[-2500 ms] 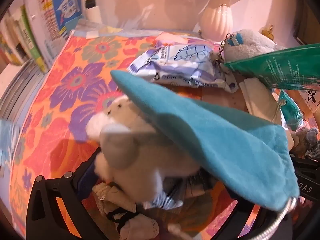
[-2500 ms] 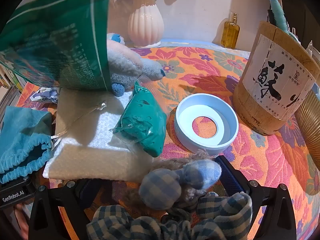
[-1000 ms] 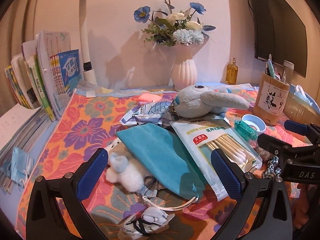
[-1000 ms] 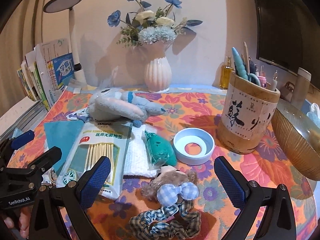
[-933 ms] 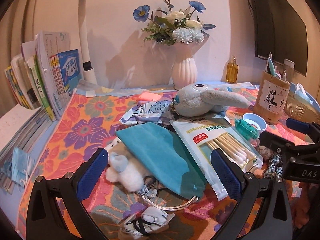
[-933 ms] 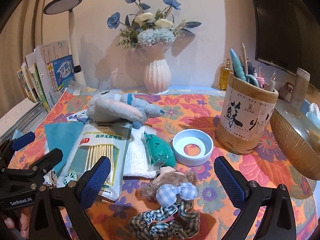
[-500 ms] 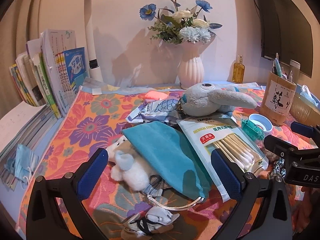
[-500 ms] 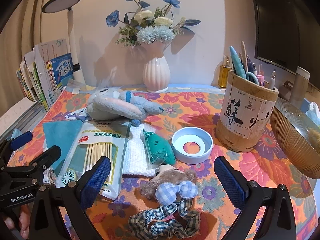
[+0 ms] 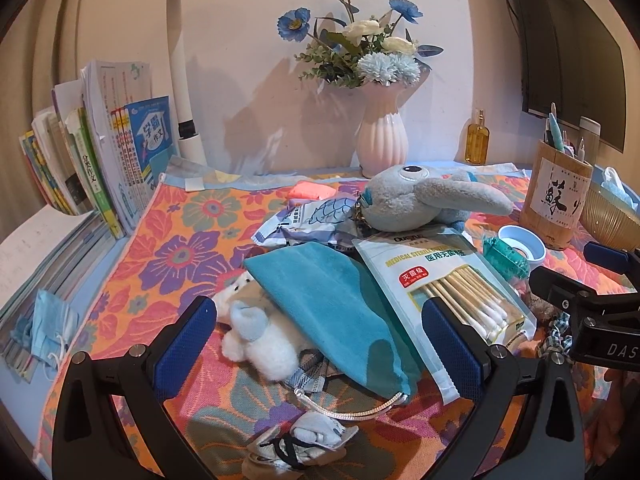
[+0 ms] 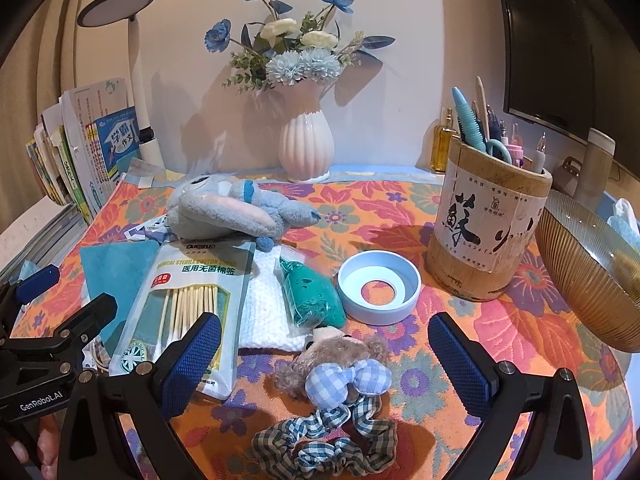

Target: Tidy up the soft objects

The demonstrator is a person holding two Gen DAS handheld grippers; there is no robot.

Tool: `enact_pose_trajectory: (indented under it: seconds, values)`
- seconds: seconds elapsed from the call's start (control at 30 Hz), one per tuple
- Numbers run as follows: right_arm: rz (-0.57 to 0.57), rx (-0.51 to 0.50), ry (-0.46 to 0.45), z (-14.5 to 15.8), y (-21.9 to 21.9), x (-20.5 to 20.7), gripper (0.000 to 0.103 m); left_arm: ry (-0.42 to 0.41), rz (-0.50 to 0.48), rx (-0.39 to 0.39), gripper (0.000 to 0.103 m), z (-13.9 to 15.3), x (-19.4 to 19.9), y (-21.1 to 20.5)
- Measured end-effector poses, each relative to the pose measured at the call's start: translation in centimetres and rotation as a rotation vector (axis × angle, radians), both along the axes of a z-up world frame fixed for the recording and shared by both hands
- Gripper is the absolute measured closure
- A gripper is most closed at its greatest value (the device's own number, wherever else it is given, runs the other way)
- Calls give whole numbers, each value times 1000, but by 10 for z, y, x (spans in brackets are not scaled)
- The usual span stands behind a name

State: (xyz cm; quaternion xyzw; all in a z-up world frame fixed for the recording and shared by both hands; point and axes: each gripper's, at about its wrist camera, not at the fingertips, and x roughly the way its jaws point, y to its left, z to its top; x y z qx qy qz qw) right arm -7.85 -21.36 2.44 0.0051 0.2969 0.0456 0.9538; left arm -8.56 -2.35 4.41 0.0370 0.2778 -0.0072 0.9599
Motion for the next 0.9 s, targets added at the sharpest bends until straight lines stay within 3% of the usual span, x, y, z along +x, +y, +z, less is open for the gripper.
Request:
enact_pose_trajectory:
  seconds: [0.9]
  values:
    - [5, -9, 16, -1, 2, 3, 0, -4, -5, 2, 1, 1, -1, 0]
